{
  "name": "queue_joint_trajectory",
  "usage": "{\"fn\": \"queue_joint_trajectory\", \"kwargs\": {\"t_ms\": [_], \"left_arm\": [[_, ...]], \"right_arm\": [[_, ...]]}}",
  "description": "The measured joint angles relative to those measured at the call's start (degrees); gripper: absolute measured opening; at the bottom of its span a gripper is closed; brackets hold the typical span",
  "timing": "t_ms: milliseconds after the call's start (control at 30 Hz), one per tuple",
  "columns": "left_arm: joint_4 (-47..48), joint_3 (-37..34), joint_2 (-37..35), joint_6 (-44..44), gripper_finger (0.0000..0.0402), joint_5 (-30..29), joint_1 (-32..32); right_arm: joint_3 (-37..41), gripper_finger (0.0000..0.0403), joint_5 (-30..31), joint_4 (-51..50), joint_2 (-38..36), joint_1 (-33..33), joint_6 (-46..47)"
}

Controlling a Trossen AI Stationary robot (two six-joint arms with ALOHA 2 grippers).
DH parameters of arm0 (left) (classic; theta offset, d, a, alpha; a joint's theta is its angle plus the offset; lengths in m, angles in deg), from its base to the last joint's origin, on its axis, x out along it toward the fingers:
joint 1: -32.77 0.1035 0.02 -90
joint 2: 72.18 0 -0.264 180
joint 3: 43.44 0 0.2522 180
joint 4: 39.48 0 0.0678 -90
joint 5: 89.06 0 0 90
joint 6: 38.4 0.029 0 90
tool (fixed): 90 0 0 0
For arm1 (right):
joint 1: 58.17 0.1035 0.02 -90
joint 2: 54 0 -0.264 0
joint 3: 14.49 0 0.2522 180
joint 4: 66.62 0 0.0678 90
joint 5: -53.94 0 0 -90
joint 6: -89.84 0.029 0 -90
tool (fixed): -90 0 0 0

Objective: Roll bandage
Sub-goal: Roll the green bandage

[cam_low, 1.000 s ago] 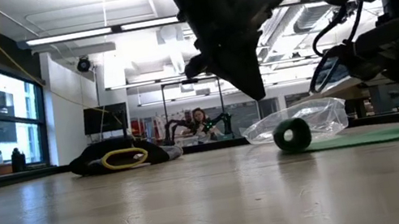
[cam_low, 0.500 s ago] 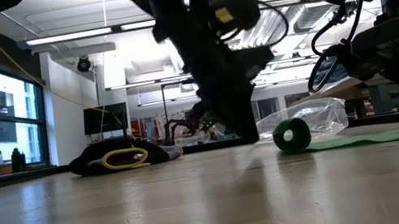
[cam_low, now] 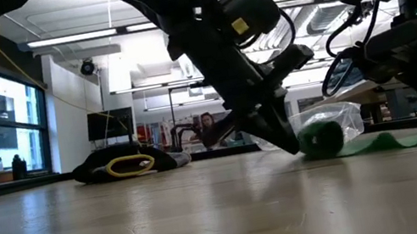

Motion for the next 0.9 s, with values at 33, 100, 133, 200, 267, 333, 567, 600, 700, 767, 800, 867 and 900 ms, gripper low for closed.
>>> {"fn": "queue_joint_trajectory", "kwargs": {"t_ms": [33, 100, 133, 200, 267, 333, 567, 600, 700, 767, 800, 867, 900], "left_arm": [[0.0, 0.0, 0.1, -0.9, 0.0000, 0.3, -0.2], [-1.1, 0.0, 0.1, -2.3, 0.0000, 0.7, -0.5], [-2.0, 0.0, 0.1, -2.6, 0.0000, 0.7, -0.6], [-3.4, 0.0, 0.1, -2.8, 0.0000, 1.2, -0.7], [-3.9, 0.0, 0.1, -3.0, 0.0000, 1.6, -0.8], [-3.7, 0.0, 0.1, -3.5, 0.0000, 1.6, -0.8], [-3.9, 0.0, 0.1, -3.8, 0.0000, 1.6, -0.8], [-4.0, 0.0, 0.1, -3.8, 0.0000, 1.6, -0.8], [-4.9, 0.0, 0.1, -3.8, 0.0000, 1.7, -0.8], [-5.9, 0.0, 0.1, -3.8, 0.0000, 2.3, -1.0], [-6.6, 0.0, 0.1, -4.0, 0.0000, 2.5, -1.1], [-7.8, 0.0, 0.1, -4.3, 0.0000, 2.5, -1.4], [-8.6, 0.0, 0.1, -4.3, 0.0000, 2.5, -1.6]], "right_arm": [[0.0, 0.0000, 0.1, -0.1, 0.0, 0.0, 0.0], [0.0, 0.0000, 0.3, -0.1, 0.0, 0.0, 0.0], [0.0, 0.0000, 0.4, -0.1, 0.0, 0.0, 0.0], [0.0, 0.0000, 0.4, -0.1, 0.0, 0.0, 0.0], [0.0, 0.0000, 0.4, -0.2, -0.2, 0.0, 0.0], [0.0, 0.0000, 0.4, -0.6, -0.6, 0.0, 0.5], [0.0, 0.0000, 2.3, -4.9, -6.1, 0.0, 3.2], [0.0, 0.0000, 2.4, -5.4, -7.2, 0.0, 3.6], [0.0, 0.0000, 3.2, -4.8, -10.1, 0.0, 5.1], [0.0, 0.0000, 3.8, -2.0, -11.1, 0.1, 5.3], [0.0, 0.0000, 4.2, -0.8, -11.1, 0.1, 5.1], [0.0, 0.0000, 6.0, 0.5, -10.5, 0.1, 4.9], [0.0, 0.0000, 7.1, 0.7, -10.1, 0.1, 5.0]]}}
